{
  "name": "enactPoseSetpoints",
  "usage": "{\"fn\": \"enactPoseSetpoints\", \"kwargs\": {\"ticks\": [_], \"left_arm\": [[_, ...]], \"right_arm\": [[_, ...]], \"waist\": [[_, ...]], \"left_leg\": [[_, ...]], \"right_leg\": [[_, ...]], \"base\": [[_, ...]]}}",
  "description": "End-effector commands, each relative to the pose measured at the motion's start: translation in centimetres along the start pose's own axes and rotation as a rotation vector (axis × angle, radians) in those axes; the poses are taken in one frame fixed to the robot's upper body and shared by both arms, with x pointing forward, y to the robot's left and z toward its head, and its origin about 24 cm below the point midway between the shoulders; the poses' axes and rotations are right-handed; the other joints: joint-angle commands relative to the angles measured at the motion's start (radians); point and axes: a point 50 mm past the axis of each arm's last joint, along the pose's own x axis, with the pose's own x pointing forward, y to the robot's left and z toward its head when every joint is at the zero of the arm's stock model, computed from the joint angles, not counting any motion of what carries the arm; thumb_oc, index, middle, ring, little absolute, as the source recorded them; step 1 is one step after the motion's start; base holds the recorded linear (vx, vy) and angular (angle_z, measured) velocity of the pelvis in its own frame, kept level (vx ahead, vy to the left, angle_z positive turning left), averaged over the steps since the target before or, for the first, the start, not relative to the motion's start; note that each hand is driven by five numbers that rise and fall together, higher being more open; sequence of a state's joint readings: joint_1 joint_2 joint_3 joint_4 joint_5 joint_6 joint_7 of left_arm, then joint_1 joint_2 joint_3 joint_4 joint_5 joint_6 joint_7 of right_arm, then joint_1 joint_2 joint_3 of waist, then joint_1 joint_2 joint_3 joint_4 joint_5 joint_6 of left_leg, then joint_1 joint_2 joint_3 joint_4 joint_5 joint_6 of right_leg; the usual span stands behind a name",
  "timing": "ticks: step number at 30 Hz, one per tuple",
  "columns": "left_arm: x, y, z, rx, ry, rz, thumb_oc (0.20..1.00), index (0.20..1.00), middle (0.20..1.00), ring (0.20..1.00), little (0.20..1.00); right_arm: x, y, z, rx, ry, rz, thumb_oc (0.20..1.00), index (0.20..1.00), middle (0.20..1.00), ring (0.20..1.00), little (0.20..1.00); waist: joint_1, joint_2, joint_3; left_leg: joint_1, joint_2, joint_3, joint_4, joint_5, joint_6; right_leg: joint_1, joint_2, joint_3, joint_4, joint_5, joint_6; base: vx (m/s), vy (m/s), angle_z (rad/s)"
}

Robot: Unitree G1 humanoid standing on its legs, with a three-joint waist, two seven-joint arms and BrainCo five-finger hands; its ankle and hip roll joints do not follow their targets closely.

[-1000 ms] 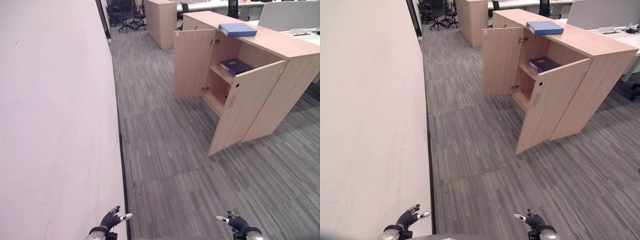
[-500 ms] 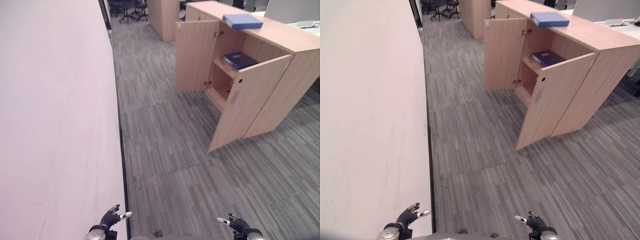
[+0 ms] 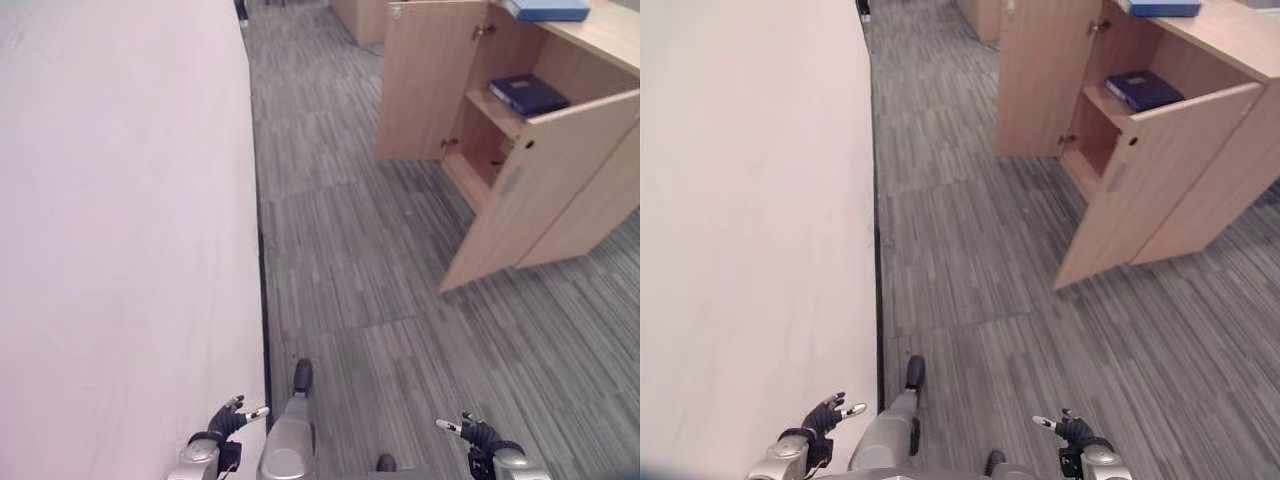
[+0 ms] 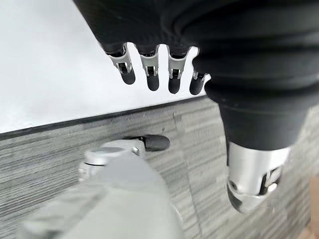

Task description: Put the empty folder in the office cabinet

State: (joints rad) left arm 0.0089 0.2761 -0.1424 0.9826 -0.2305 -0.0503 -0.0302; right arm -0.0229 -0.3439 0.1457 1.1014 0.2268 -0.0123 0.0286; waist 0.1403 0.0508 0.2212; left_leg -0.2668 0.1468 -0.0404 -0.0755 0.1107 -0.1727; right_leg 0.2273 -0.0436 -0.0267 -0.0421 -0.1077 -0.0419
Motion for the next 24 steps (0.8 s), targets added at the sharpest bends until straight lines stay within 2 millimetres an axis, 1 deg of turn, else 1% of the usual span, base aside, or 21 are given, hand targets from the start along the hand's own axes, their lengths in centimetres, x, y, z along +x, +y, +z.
{"fn": "enactPoseSetpoints", "kwargs": {"ticks": [1,2,3,4,5,6,7,8,9,10,11,12,13,14,15,17,18,19,20,22,24], "left_arm": [[-0.9,3.0,0.0,-0.031,-0.054,0.087,1.000,1.000,1.000,1.000,1.000],[-0.9,3.0,0.0,-0.030,-0.054,0.087,1.000,1.000,1.000,1.000,1.000],[-1.2,4.0,-0.8,-0.032,-0.024,0.111,1.000,1.000,1.000,1.000,1.000],[-1.2,4.0,-0.8,-0.032,-0.024,0.112,1.000,1.000,1.000,1.000,1.000],[-1.2,4.3,-0.9,-0.017,-0.011,0.117,1.000,1.000,1.000,1.000,1.000],[-1.2,4.7,-0.3,-0.019,-0.033,0.122,1.000,1.000,1.000,1.000,1.000],[-1.1,4.7,0.5,-0.009,-0.062,0.112,1.000,1.000,1.000,1.000,1.000],[-1.0,4.7,0.9,0.023,-0.067,0.103,1.000,1.000,1.000,1.000,1.000],[-0.9,4.6,1.1,0.034,-0.072,0.103,1.000,1.000,1.000,1.000,1.000],[-0.9,4.7,1.4,0.037,-0.079,0.107,1.000,1.000,1.000,1.000,1.000],[-0.9,4.7,1.6,0.033,-0.087,0.106,1.000,1.000,1.000,1.000,1.000],[-0.8,4.5,1.7,0.026,-0.093,0.105,1.000,1.000,1.000,1.000,1.000],[-0.8,4.3,1.7,0.023,-0.092,0.102,1.000,1.000,1.000,1.000,1.000],[-0.7,4.0,1.7,0.024,-0.095,0.095,1.000,1.000,1.000,1.000,1.000],[-0.7,3.8,1.8,0.026,-0.099,0.090,1.000,1.000,1.000,1.000,1.000],[-0.7,3.3,1.8,0.046,-0.106,0.064,1.000,1.000,1.000,1.000,1.000],[-0.7,3.2,1.8,0.047,-0.106,0.064,1.000,1.000,1.000,1.000,1.000],[-0.7,2.5,1.7,0.054,-0.110,0.040,1.000,1.000,1.000,1.000,1.000],[-0.6,1.6,2.3,0.028,-0.146,0.012,1.000,1.000,1.000,1.000,1.000],[-0.6,1.1,2.7,0.010,-0.159,-0.002,1.000,1.000,1.000,1.000,1.000],[-0.5,1.0,2.8,0.005,-0.163,-0.003,1.000,1.000,1.000,1.000,1.000]], "right_arm": [[0.2,-0.1,2.4,0.041,-0.089,0.001,1.000,1.000,1.000,1.000,1.000],[0.2,-0.1,2.3,0.040,-0.089,0.002,1.000,1.000,1.000,1.000,1.000],[0.2,0.9,1.7,0.034,-0.073,0.031,1.000,1.000,1.000,1.000,1.000],[0.2,1.0,1.7,0.035,-0.073,0.032,1.000,1.000,1.000,1.000,1.000],[0.3,1.1,1.6,0.059,-0.069,0.026,1.000,1.000,1.000,1.000,1.000],[0.3,1.1,2.1,0.077,-0.082,0.027,1.000,1.000,1.000,1.000,1.000],[0.4,1.3,2.9,0.079,-0.106,0.033,1.000,1.000,1.000,1.000,1.000],[0.4,1.3,3.0,0.084,-0.109,0.027,1.000,1.000,1.000,1.000,1.000],[0.4,1.2,2.5,0.100,-0.095,0.017,1.000,1.000,1.000,1.000,1.000],[0.3,0.9,1.7,0.124,-0.074,0.002,1.000,1.000,1.000,1.000,1.000],[0.3,0.7,1.4,0.146,-0.064,-0.009,1.000,1.000,1.000,1.000,1.000],[0.0,-0.3,-0.2,0.213,-0.010,-0.058,1.000,1.000,1.000,1.000,1.000],[-0.1,-0.8,-0.8,0.232,0.011,-0.080,1.000,1.000,1.000,1.000,1.000],[-0.3,-1.3,-2.0,0.269,0.049,-0.113,1.000,1.000,1.000,1.000,1.000],[-0.4,-1.6,-2.5,0.280,0.069,-0.128,1.000,1.000,1.000,1.000,1.000],[-1.2,-2.6,-5.0,0.321,0.150,-0.188,1.000,1.000,1.000,1.000,1.000],[-1.2,-2.6,-5.0,0.321,0.150,-0.188,1.000,1.000,1.000,1.000,1.000],[-2.0,-3.3,-7.1,0.374,0.207,-0.236,1.000,1.000,1.000,1.000,1.000],[-2.8,-4.7,-8.5,0.506,0.239,-0.313,1.000,1.000,1.000,1.000,1.000],[-3.0,-5.1,-8.9,0.564,0.247,-0.334,1.000,1.000,1.000,1.000,1.000],[-3.0,-5.4,-8.8,0.566,0.248,-0.343,1.000,1.000,1.000,1.000,1.000]], "waist": [[0.078,-0.056,-0.047],[0.080,-0.058,-0.046],[0.115,-0.088,-0.086],[0.116,-0.091,-0.087],[0.120,-0.103,-0.101],[0.103,-0.086,-0.095],[0.079,-0.048,-0.083],[0.044,-0.024,-0.073],[0.005,-0.014,-0.055],[-0.021,-0.006,-0.047],[-0.038,-0.005,-0.040],[-0.086,-0.015,-0.028],[-0.099,-0.015,-0.024],[-0.118,-0.020,-0.021],[-0.122,-0.017,-0.018],[-0.141,-0.018,-0.034],[-0.141,-0.018,-0.034],[-0.165,-0.006,-0.055],[-0.203,0.028,-0.062],[-0.226,0.050,-0.062],[-0.234,0.051,-0.058]], "left_leg": [[-0.144,0.011,-0.006,0.056,0.119,0.040],[-0.142,0.011,-0.003,0.054,0.119,0.040],[-0.150,-0.021,-0.050,0.142,0.188,0.044],[-0.151,-0.023,-0.048,0.143,0.186,0.044],[-0.121,-0.047,-0.022,0.156,0.156,0.080],[-0.053,-0.064,-0.012,0.128,0.109,0.125],[0.021,-0.068,-0.013,0.099,0.076,0.160],[0.112,-0.083,-0.016,0.050,0.045,0.183],[0.189,-0.108,-0.012,0.026,0.012,0.190],[0.234,-0.111,0.004,0.015,-0.017,0.181],[0.258,-0.113,0.005,0.009,-0.031,0.175],[0.338,-0.130,0.011,-0.010,-0.082,0.158],[0.364,-0.131,0.019,-0.012,-0.102,0.151],[0.409,-0.133,0.048,-0.012,-0.134,0.139],[0.432,-0.126,0.067,-0.012,-0.154,0.133],[0.480,-0.124,0.094,-0.008,-0.202,0.126],[0.481,-0.124,0.094,-0.008,-0.202,0.126],[0.504,-0.116,0.101,0.019,-0.237,0.121],[0.515,-0.098,0.116,0.088,-0.274,0.112],[0.509,-0.084,0.129,0.165,-0.251,0.084],[0.483,-0.087,0.133,0.247,-0.218,0.067]], "right_leg": [[0.221,-0.048,0.123,0.078,-0.254,0.101],[0.221,-0.051,0.124,0.080,-0.255,0.101],[0.214,-0.115,0.146,0.170,-0.191,0.167],[0.213,-0.118,0.145,0.171,-0.192,0.168],[0.141,-0.133,0.147,0.309,0.001,0.215],[0.026,-0.129,0.135,0.508,0.210,0.238],[-0.056,-0.118,0.087,0.663,0.285,0.252],[-0.139,-0.116,0.032,0.769,0.249,0.245],[-0.216,-0.121,-0.039,0.756,0.165,0.234],[-0.255,-0.146,-0.164,0.618,0.113,0.217],[-0.276,-0.149,-0.220,0.553,0.078,0.204],[-0.342,-0.134,-0.316,0.370,0.087,0.199],[-0.348,-0.134,-0.359,0.317,0.111,0.203],[-0.368,-0.153,-0.466,0.246,0.153,0.202],[-0.368,-0.159,-0.504,0.230,0.158,0.200],[-0.350,-0.155,-0.503,0.172,0.159,0.185],[-0.348,-0.154,-0.503,0.171,0.159,0.185],[-0.325,-0.133,-0.457,0.160,0.147,0.154],[-0.311,-0.106,-0.408,0.166,0.119,0.131],[-0.297,-0.076,-0.373,0.169,0.091,0.113],[-0.289,-0.069,-0.354,0.162,0.088,0.104]], "base": [[0.51,0.280,-0.52],[0.86,0.488,-1.61],[0.68,0.386,-1.33],[0.88,0.597,-0.99],[0.40,0.438,0.09],[0.56,0.672,-0.27],[0.61,0.688,0.05],[0.66,0.610,0.18],[0.71,0.452,0.36],[0.58,0.238,0.21],[0.71,0.080,0.41],[0.60,-0.002,0.65],[0.71,-0.026,0.53],[0.46,-0.039,0.55],[0.43,-0.067,0.08],[0.37,-0.142,-0.65],[0.46,-0.134,-0.53],[0.54,-0.105,-0.38],[0.63,-0.145,-0.74],[0.31,-0.092,-0.69],[0.11,-0.075,-0.61]]}}
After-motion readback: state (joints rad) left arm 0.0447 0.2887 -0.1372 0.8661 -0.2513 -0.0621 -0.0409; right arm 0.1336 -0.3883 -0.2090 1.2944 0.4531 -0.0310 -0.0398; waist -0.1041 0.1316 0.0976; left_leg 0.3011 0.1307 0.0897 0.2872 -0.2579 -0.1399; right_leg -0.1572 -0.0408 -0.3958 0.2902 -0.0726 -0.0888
